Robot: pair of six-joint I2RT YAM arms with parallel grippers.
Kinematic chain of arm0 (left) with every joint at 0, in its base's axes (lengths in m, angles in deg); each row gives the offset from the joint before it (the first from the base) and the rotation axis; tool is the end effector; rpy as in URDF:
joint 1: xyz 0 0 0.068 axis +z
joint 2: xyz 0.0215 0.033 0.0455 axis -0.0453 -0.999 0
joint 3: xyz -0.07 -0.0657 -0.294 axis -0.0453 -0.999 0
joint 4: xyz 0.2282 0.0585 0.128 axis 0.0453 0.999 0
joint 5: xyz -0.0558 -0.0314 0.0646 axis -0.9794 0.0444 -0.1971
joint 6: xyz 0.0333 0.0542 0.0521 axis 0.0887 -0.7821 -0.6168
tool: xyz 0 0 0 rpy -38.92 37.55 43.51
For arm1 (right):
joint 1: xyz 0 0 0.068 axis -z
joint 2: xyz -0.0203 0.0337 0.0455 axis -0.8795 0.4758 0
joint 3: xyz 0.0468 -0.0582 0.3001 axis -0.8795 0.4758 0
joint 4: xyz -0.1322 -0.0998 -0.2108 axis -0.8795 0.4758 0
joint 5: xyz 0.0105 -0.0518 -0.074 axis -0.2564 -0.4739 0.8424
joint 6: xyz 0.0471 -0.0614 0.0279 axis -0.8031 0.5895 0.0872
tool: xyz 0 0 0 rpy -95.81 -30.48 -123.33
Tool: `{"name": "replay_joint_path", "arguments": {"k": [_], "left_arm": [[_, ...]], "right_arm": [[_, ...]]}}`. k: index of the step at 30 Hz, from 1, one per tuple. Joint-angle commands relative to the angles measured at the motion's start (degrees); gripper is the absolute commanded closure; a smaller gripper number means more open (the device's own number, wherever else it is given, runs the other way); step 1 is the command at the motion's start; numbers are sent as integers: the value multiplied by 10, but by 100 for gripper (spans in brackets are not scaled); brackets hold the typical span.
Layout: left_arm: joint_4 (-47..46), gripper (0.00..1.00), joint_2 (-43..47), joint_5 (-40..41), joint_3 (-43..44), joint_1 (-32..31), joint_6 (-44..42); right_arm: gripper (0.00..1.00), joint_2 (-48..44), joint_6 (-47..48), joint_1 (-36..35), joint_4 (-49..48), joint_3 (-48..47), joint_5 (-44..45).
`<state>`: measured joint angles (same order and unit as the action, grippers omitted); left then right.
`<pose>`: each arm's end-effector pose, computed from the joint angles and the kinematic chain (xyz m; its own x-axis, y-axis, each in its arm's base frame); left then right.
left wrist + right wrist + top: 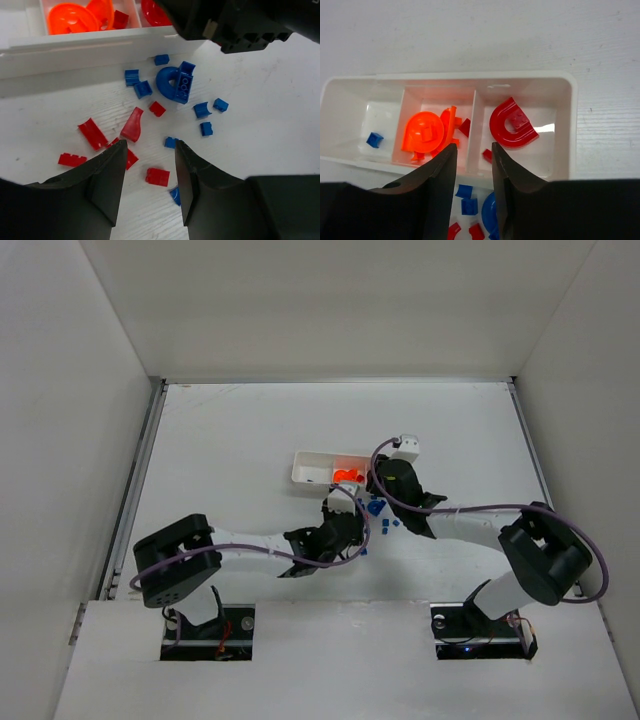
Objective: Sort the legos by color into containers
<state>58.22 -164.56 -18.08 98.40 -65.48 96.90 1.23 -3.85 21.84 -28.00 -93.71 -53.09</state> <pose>0.1623 -0.2989 0.2080 -0.4348 -0.0994 -0.8950 0.4272 0.8522 -0.3022 0.2805 0.1901 0.2105 -0.4267 0.2386 -0.8724 -0.0344 0.9596 0.2793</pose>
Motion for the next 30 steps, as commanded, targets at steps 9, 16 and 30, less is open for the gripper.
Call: {"name": "replay_joint_path", "arguments": {"k": [9, 16, 30], "left_arm": [[0, 63, -62, -4, 74, -44, -20], [140, 66, -26, 91, 59, -129, 82], [320, 64, -110, 62, 166, -123, 268]], "right_arm": [[54, -58, 10, 18, 7, -7, -3], [54, -95, 9, 24, 14, 16, -10], [54, -122, 6, 24, 8, 35, -26]]}}
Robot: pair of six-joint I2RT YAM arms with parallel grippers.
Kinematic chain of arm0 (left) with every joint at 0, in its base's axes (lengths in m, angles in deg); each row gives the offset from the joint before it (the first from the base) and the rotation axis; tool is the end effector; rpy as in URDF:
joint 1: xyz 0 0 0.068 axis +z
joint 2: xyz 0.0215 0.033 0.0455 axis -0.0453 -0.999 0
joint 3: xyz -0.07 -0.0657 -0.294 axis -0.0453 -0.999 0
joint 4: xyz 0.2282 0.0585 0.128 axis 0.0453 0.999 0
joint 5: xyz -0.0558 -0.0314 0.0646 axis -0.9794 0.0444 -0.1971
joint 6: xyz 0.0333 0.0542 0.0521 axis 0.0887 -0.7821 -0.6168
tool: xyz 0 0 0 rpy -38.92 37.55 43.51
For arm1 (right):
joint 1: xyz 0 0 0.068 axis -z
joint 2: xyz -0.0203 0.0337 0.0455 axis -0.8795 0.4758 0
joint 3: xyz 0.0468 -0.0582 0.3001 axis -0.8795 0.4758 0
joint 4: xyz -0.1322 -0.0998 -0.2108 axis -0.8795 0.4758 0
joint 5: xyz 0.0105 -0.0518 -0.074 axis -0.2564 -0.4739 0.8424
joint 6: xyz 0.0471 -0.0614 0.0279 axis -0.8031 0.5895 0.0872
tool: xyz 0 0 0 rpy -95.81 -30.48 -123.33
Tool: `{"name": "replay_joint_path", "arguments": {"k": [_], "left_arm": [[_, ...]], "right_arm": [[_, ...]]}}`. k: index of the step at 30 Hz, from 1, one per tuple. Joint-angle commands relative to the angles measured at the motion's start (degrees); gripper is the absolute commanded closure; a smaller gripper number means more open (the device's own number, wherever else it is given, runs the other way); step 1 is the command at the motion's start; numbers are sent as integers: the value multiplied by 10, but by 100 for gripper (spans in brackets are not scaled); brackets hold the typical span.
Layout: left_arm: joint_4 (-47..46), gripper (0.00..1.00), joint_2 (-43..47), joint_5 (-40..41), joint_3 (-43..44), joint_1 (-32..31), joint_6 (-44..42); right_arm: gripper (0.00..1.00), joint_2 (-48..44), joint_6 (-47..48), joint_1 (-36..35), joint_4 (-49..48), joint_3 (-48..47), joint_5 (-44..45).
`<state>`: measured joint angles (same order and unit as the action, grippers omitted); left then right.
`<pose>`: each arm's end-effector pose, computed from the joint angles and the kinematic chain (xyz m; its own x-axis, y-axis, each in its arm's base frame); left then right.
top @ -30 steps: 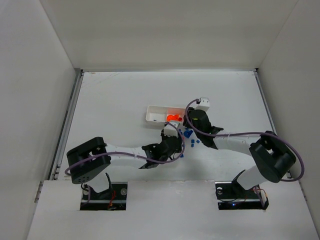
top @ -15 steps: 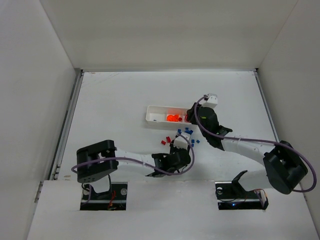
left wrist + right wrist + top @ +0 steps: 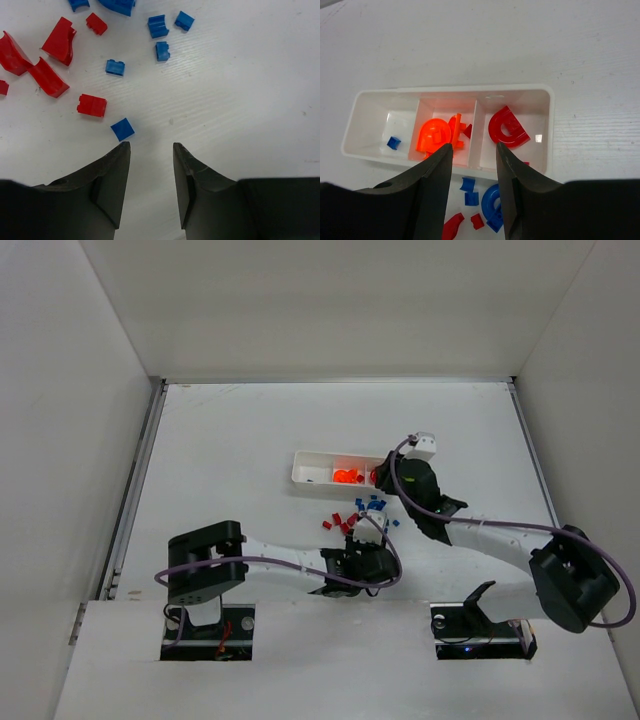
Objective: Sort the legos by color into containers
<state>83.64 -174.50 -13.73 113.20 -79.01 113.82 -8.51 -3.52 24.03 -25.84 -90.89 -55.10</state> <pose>0.0975 -0.3635 0.1862 -0.6088 0.0385 -0.7924 0.4030 0.8754 -0.2671 0.2630 0.1631 0.2395 -0.3759 0.2911 -0.8798 -0.0478 0.9420 0.3321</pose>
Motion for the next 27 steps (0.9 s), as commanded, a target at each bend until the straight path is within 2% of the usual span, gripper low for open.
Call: {"name": "replay_joint_path", "arguments": {"k": [1, 6, 20, 27], "left_arm": [[68, 65, -14, 15, 18, 15, 106], [90, 68, -4, 23, 11, 15, 130], [86, 67, -37, 24, 19, 33, 125], [87, 69, -54, 26, 29, 39, 117]], "right_arm": [[54, -28, 2, 3, -13, 8, -6], [54, -45, 3, 10, -9, 15, -7], [54, -119, -12, 45, -8, 45, -62], [54, -122, -20, 43, -13, 47, -72]]}}
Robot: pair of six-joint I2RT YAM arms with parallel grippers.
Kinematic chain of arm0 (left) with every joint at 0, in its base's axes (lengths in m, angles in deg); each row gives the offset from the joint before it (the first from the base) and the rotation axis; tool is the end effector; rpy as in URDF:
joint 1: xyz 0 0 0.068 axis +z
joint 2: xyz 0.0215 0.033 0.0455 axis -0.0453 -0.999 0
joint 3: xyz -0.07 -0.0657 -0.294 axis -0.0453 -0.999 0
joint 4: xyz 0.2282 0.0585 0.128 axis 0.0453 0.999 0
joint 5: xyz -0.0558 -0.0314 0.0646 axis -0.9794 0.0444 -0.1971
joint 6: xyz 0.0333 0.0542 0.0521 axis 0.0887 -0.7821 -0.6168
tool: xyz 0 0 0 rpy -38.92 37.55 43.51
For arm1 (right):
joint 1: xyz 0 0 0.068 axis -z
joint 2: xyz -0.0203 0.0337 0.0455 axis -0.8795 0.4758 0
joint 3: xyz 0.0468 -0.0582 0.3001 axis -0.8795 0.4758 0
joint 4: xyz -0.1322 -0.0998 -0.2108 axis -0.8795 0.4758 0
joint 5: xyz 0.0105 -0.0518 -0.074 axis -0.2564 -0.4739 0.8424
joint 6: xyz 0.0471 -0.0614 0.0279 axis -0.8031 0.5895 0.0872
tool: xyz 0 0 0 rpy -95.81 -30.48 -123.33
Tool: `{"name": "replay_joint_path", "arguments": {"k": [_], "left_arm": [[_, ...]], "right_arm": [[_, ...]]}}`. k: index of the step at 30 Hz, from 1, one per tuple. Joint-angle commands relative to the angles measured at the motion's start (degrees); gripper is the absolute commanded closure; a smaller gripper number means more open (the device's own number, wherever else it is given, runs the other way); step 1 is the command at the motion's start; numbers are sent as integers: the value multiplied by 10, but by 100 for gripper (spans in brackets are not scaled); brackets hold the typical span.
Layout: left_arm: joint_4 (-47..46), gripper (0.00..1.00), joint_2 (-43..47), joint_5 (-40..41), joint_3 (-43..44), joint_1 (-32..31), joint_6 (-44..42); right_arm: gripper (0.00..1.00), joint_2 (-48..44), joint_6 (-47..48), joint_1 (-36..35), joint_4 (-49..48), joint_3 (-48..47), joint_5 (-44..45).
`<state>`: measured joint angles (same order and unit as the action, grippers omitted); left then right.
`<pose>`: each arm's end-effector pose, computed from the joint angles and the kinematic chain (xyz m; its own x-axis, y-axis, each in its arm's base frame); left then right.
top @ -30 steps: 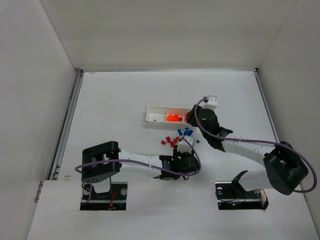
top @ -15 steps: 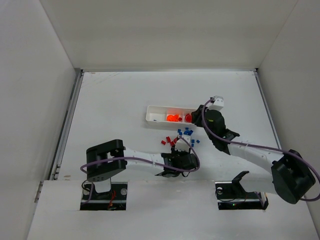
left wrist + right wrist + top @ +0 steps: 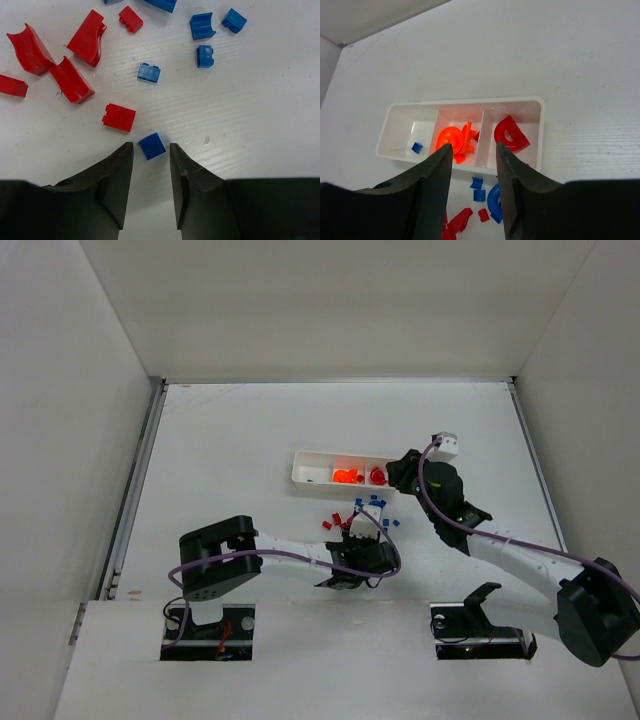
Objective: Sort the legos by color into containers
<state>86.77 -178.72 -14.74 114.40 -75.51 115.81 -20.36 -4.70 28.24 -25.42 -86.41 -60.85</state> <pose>0.1195 -0.3617 0.1609 -0.6483 0.0568 -0.7593 0.3296 0.9198 -0.2127 0.2391 0.1282 0.2642 -0.3147 0.3869 -0.8668 -0.0914 0.8966 0.4334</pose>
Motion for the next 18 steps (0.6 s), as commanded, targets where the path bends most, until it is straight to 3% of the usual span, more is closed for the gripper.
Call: {"name": "replay_joint_path", "arguments": {"k": [1, 11, 18], "left_arm": [[58, 70, -13, 37, 19, 2, 96], [59, 83, -14, 36, 18, -2, 85], [38, 88, 14, 38, 6, -20, 18]], "right_arm": [[54, -2, -9, 1, -19, 2, -16], [54, -6, -12, 1, -19, 5, -16], [53, -20, -10, 1, -16, 9, -19]]}}
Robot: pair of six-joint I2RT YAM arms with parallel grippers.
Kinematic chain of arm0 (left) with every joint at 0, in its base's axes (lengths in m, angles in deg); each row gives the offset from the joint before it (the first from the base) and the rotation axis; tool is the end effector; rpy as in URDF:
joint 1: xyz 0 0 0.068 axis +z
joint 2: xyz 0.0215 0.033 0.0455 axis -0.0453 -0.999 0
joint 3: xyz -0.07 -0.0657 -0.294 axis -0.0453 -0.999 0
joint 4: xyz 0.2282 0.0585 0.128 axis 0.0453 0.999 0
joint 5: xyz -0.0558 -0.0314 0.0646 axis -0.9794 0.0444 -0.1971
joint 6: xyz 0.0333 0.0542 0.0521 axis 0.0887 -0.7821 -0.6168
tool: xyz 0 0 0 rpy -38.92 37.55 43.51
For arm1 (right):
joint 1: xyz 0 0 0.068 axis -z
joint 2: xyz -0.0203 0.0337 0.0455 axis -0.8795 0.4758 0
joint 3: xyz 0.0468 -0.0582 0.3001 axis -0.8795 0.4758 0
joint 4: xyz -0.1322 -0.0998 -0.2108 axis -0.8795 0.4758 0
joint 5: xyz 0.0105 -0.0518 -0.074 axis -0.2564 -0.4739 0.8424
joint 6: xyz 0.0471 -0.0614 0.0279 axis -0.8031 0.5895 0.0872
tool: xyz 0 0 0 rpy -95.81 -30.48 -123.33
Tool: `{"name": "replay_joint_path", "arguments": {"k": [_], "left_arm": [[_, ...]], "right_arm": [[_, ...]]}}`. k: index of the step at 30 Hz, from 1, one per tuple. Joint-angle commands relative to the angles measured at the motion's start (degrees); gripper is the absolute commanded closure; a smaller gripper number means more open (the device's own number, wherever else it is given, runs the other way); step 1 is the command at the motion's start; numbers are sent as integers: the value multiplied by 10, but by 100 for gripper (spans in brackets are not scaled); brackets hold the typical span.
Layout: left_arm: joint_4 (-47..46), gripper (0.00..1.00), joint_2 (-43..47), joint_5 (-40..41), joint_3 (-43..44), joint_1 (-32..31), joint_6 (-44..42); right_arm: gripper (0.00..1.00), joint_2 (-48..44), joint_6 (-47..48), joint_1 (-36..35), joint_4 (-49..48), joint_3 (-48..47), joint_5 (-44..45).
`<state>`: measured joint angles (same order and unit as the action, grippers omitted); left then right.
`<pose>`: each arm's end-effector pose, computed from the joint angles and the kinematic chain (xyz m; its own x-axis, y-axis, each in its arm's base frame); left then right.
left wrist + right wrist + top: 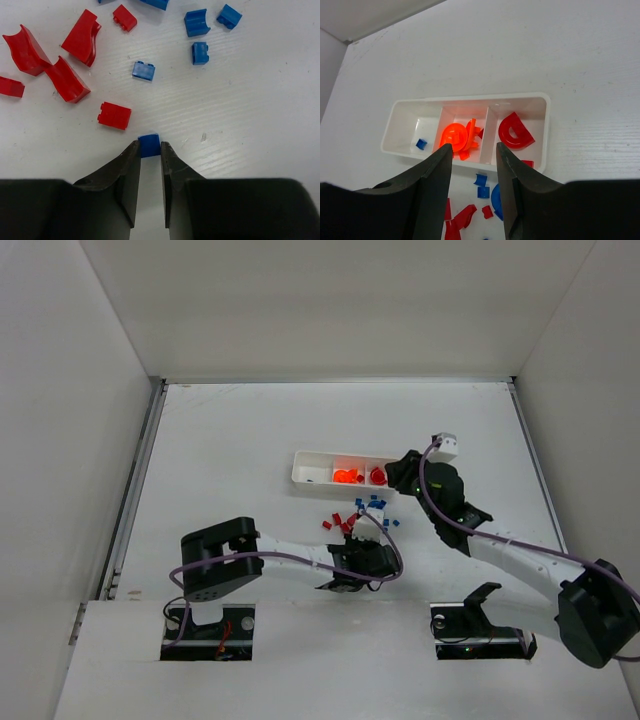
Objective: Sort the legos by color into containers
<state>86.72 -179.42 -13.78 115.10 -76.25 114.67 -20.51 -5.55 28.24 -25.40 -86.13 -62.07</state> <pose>0.1164 -0.3662 0.1607 -0.6317 0.0777 -0.7713 0.3469 0.9181 -0.1916 0.2379 0.1291 0.2628 -0.3287 0.3963 -0.8573 -0.1027 0.8873 0.4496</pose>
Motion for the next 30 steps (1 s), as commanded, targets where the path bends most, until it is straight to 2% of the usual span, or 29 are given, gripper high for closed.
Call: {"name": "replay_joint_path", "arguments": {"k": [1, 6, 12, 16, 19, 21, 24, 30], "left_arm": [[35, 88, 31, 26, -5, -13, 23], [-5, 89, 107, 20, -31, -28, -53], [-50, 89, 193, 22, -64, 2, -79], [-71, 89, 263, 19, -88, 95, -104], [-109, 89, 281, -14, -93, 172, -128], [-128, 88, 268, -59, -81, 228, -144], [-134, 88, 236, -85, -61, 284, -153], [-141, 87, 168, -91, -38, 344, -159]], "right_arm": [[53, -23, 3, 5, -12, 5, -14], [54, -58, 3, 60, 5, 13, -55], [54, -76, -19, 50, -6, 35, -48], [54, -76, -21, 35, -3, 40, -45], [56, -83, -18, 10, 2, 41, -40], [59, -85, -18, -9, 9, 37, -31], [63, -76, -15, -54, 24, 29, -5], [65, -24, -3, -142, 40, 5, 47]]}}
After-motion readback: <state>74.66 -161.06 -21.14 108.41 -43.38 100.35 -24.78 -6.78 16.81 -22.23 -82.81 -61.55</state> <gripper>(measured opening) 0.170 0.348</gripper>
